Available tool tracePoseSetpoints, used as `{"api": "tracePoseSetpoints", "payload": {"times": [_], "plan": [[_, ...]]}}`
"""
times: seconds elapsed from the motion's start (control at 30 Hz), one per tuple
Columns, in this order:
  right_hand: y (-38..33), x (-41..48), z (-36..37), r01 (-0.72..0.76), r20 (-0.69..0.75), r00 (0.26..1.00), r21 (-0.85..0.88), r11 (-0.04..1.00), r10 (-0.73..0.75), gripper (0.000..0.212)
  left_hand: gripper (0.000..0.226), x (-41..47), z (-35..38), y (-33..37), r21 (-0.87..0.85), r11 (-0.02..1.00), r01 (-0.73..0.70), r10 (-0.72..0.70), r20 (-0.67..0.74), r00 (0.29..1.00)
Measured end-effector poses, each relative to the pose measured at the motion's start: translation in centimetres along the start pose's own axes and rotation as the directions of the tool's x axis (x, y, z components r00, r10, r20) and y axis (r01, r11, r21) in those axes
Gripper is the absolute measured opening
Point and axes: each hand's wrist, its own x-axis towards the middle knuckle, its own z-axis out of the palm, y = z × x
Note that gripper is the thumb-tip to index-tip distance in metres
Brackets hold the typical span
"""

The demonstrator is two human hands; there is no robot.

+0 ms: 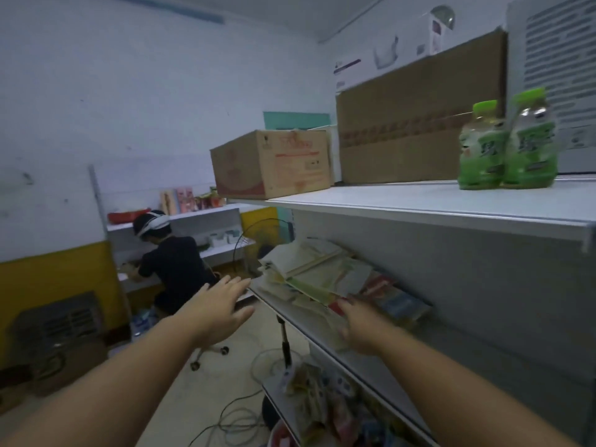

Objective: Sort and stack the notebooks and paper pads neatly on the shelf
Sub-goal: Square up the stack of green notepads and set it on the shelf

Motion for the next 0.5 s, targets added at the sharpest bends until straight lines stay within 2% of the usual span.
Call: {"api": "tracePoseSetpoints", "payload": {"times": [0.23,0.37,0.5], "plan": [[-3.1,9.2,1.7,0.034,0.012,0.999,0.039,0.999,-0.034,0.044,0.061,6.8,3.1,-5.6,-0.033,0.999,0.029,-0.027,0.056,0.998],[-3.5,14.0,2.4,-0.170,-0.044,0.982,0.194,0.966,0.181,0.045,0.060,12.4,5.3,-6.9,-0.098,0.993,-0.070,0.071,0.013,0.997],[-3.9,19.3,2.5,-0.377,-0.075,0.901,0.350,0.857,0.427,0.048,0.057,18.2,7.0,-7.9,-0.212,0.959,-0.189,0.195,0.009,0.981]]}}
